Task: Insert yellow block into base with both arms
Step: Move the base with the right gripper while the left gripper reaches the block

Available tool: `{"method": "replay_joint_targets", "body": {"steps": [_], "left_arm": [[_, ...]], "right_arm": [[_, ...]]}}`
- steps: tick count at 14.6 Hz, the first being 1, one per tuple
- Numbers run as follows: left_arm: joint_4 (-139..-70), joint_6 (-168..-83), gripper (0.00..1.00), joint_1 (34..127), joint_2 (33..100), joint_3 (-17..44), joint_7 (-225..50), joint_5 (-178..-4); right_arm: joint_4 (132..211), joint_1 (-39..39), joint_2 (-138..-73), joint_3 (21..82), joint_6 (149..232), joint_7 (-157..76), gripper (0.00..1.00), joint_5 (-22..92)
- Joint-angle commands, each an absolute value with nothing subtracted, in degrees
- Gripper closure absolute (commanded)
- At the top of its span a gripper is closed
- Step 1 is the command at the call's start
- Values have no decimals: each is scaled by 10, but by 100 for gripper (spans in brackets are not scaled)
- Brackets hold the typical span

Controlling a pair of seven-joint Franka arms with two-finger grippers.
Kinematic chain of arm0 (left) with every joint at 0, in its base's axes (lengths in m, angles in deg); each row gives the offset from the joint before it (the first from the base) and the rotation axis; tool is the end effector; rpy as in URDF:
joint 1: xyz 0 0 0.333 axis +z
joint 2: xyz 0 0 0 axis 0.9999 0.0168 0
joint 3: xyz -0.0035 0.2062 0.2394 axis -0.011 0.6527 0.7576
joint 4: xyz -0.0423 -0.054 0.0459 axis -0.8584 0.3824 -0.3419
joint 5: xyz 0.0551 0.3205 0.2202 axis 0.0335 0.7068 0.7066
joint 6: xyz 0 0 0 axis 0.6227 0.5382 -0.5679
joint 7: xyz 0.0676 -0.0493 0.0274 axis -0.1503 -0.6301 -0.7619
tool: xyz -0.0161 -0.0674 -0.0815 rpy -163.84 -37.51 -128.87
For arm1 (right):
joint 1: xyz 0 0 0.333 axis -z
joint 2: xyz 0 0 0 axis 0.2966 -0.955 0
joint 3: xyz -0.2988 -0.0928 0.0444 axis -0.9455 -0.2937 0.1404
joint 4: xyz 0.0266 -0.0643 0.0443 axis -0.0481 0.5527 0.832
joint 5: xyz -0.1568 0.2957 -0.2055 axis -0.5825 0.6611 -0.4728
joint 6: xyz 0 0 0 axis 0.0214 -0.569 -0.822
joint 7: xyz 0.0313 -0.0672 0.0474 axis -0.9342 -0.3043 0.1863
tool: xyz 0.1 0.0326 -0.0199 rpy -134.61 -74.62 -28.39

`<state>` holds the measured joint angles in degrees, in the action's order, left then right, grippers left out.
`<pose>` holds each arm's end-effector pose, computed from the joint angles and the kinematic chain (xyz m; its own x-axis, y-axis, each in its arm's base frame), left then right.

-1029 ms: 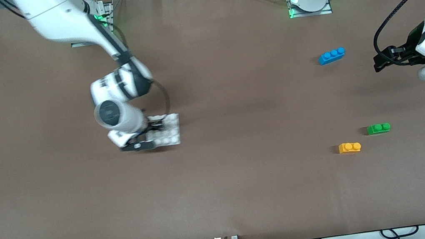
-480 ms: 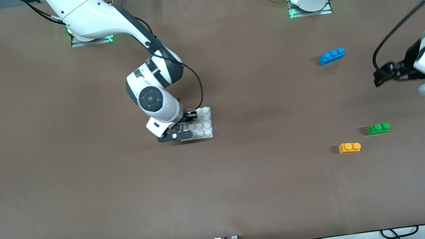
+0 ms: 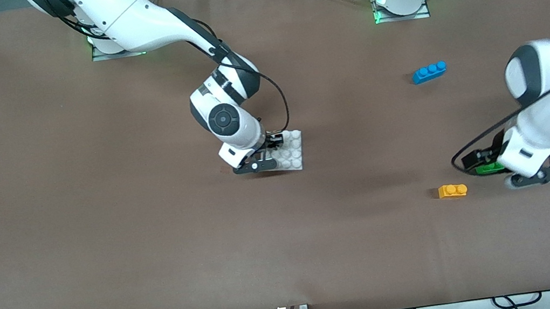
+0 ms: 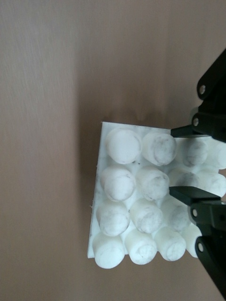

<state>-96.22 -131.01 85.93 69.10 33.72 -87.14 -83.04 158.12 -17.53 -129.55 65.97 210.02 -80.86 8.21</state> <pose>0.6903 -0.0157 0.3515 0.9948 0.0887 0.0493 0.0888 -0.9960 -0.0008 0.5335 0.4847 0.1878 0.9926 -0.0139 -0.1205 -0.0390 -0.9772 -0.2088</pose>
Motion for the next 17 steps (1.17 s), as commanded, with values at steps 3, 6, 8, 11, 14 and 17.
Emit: {"method": "replay_joint_targets", "body": {"steps": [3, 6, 8, 11, 14, 17], "left_arm": [[-952, -1378, 0, 855, 746, 340, -859, -820], [-951, -1404, 0, 853, 767, 339, -858, -769], [-951, -1414, 0, 853, 777, 338, -858, -759], [-951, -1437, 0, 850, 792, 336, -832, -759], [-950, -1465, 0, 853, 806, 336, -825, -759], [-950, -1470, 0, 851, 812, 335, -809, -759]], "right_arm": [[1532, -189, -1348, 672, 2128, -824, 53, 87], [1533, -171, -1314, 669, 2104, -821, 45, 78], [1533, -152, -1276, 667, 2031, -822, 6, 73], [1535, -121, -1218, 657, 1963, -821, 0, 49], [1535, -47, -1161, 657, 1914, -812, 0, 30], [1535, 54, -1097, 657, 1829, -690, 0, 30]]}}
